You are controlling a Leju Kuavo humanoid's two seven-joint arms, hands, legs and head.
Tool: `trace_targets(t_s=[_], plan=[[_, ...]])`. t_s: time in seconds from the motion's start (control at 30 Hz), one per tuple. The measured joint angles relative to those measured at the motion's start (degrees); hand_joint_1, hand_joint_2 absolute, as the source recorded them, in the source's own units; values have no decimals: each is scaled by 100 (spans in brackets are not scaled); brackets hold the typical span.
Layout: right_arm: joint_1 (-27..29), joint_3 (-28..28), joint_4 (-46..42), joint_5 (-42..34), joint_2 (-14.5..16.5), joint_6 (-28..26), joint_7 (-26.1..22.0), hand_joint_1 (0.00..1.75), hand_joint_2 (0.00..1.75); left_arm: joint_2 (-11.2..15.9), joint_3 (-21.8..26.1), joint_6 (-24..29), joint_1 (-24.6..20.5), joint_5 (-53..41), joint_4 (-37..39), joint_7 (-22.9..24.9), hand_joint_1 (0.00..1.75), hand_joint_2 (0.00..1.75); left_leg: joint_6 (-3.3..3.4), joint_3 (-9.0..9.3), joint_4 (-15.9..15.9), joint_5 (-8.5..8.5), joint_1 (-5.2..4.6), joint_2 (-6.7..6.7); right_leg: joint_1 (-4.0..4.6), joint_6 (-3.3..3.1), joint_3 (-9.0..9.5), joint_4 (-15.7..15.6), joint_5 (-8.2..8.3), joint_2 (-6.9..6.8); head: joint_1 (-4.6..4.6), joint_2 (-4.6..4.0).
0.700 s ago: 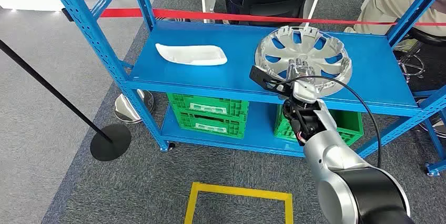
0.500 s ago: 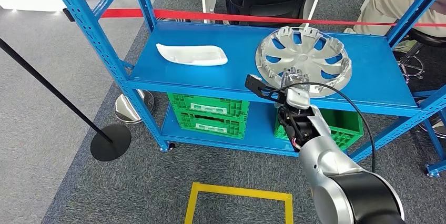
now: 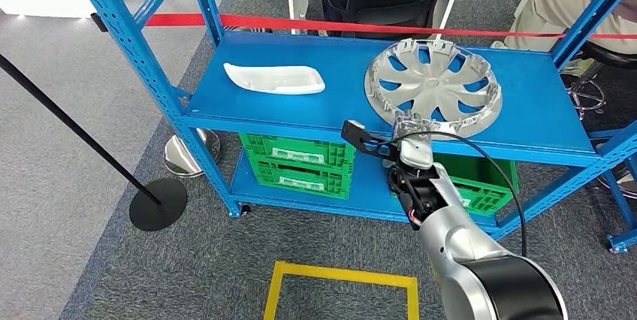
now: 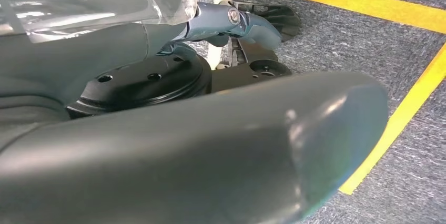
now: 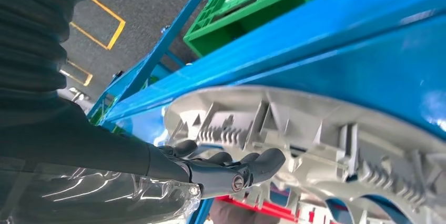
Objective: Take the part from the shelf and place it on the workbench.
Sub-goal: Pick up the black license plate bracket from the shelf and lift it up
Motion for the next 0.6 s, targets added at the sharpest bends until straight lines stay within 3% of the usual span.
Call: trace_targets(t_s=[0.6], plan=[[277, -187, 2, -15, -161, -301, -56, 0, 175, 29, -1, -69, 19, -99, 0, -56, 0, 0, 0, 7, 2, 0, 0, 0, 0, 0, 8, -1, 1, 0, 1, 0]])
